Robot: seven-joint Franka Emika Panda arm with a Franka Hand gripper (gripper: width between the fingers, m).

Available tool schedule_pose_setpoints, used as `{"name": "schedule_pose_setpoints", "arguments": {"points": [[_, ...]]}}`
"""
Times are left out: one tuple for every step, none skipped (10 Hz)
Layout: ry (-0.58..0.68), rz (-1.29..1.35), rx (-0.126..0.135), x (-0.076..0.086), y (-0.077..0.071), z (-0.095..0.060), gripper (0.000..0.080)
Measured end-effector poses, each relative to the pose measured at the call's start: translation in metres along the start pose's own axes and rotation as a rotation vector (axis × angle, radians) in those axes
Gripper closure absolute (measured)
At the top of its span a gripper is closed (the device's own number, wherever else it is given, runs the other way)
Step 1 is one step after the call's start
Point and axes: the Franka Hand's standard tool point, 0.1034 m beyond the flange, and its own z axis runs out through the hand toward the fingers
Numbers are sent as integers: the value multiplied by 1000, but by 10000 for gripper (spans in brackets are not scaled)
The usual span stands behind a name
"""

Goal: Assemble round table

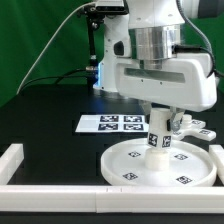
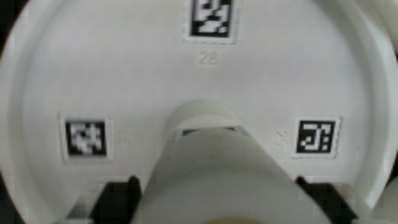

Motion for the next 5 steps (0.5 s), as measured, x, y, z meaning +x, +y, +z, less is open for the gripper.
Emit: {"name": "schedule_pose_setpoints", "arguments": {"points": [[-3,75,21,1,-1,0,390],[-2,120,46,5,-1,-1,390],[-3,130,49,4,-1,-1,390],[-4,125,49,4,-1,-1,390],[-2,83,49,5,-1,-1,216]]}}
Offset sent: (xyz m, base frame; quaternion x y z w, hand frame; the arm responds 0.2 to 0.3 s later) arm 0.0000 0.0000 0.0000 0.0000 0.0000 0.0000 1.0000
